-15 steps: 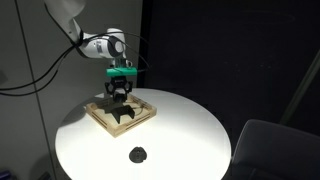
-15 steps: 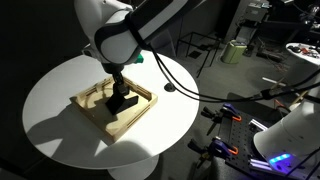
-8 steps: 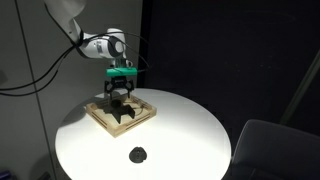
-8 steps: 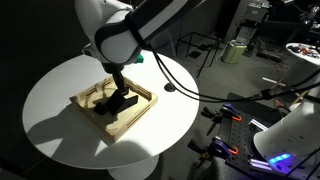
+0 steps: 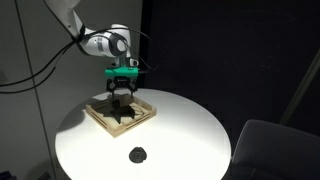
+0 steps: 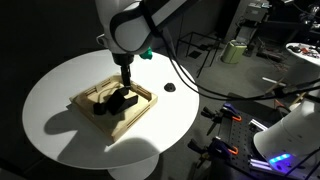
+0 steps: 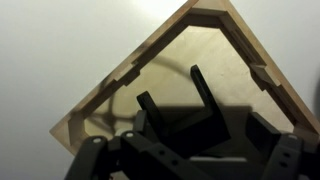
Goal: Pick up the black object on top of the other on the table and put it in the crate
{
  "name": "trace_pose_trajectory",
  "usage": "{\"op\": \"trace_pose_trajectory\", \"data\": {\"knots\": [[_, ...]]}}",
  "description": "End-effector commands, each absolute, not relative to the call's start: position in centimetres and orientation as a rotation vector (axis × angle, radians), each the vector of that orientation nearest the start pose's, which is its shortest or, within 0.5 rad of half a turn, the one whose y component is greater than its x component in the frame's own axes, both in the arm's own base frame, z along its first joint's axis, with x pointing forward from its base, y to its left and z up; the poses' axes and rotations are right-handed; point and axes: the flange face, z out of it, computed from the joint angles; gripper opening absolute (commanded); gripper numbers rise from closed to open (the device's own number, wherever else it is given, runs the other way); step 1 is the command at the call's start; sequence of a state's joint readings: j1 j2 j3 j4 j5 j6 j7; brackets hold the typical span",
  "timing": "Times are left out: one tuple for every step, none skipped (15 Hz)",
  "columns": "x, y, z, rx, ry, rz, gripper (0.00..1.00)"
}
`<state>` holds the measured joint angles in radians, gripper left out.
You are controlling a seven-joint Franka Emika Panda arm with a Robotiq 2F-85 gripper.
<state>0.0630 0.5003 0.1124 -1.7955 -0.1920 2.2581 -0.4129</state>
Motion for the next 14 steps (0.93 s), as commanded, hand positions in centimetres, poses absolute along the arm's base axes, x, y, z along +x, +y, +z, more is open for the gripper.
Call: {"op": "trace_pose_trajectory", "data": {"knots": [[60.8,7.5,28.9,-3.086,-0.864,0.021,1.0],[60.1,6.9,29.1,-3.097,-0.8,0.015,1.0],[59.4,6.3,29.3,-3.106,-0.728,0.007,1.0],[58.7,6.0,29.5,-3.115,-0.655,0.01,1.0],[58.0,5.7,29.7,-3.128,-0.569,0.019,1.0],[57.3,5.6,29.9,-3.133,-0.499,0.03,1.0],[56.8,5.4,30.1,-3.139,-0.435,0.037,1.0],[56.2,5.4,30.5,-3.15,-0.34,0.08,1.0],[55.6,5.3,30.8,-3.152,-0.279,0.107,1.0],[55.1,5.3,31.3,-3.159,-0.209,0.136,1.0],[54.5,5.2,31.9,-3.166,-0.132,0.172,1.0],[53.9,5.1,32.5,-3.168,-0.081,0.206,1.0],[53.4,5.1,33.2,-3.167,-0.034,0.241,1.0],[52.9,4.9,33.8,-3.172,0.011,0.276,1.0]]}}
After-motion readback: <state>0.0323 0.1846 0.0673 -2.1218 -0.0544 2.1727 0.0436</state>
